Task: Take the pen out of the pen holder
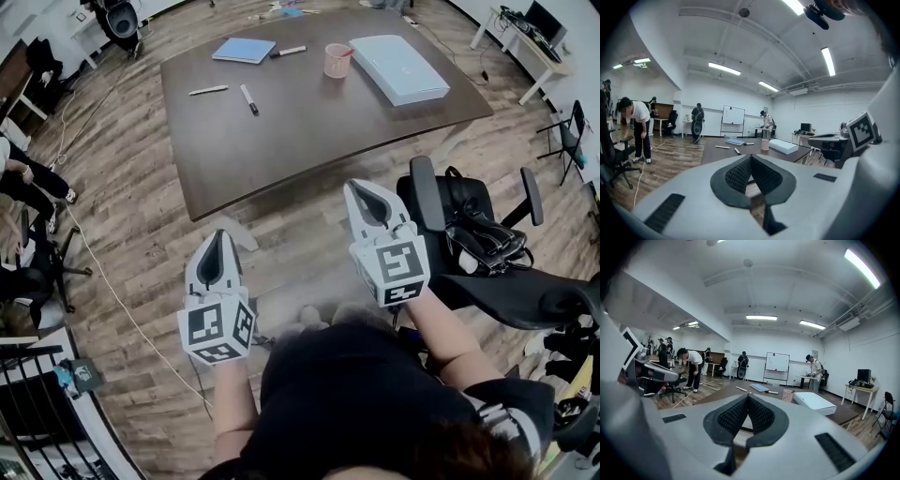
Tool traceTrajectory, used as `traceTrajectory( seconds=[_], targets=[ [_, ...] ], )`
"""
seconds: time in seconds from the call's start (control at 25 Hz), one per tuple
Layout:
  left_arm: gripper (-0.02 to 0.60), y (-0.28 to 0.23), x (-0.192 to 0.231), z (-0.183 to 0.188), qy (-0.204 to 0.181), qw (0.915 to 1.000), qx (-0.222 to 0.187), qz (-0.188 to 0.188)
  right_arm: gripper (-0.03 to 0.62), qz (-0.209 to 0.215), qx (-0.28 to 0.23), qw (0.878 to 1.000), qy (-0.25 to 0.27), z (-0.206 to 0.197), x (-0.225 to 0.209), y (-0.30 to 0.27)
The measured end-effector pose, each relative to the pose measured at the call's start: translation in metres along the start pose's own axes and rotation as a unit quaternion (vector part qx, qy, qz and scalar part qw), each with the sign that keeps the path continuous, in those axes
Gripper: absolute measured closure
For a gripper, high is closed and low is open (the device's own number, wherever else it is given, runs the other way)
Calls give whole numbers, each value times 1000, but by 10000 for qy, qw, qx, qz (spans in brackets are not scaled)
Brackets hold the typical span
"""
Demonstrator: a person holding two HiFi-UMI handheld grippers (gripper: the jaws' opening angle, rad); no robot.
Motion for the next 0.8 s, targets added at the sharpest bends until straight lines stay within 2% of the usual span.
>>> traceTrajectory(
  seconds=[0.44,0.8],
  targets=[
    [554,-19,13,1,11,9999,160,-28,577,339,110,9993,77,2,8,-33],
    [554,-86,29,5,-15,9994,314,133,576,501,-7,9987,-14,-1,-23,-110]
  ],
)
Point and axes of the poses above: the fingertips, and each gripper's own axes: y backward along the fingers, x to its left, z out of its top, the point moved 8 cm from there along y, backward along the fingers, and after that the axes turned 1 degree about y, right-handed, at the moved point
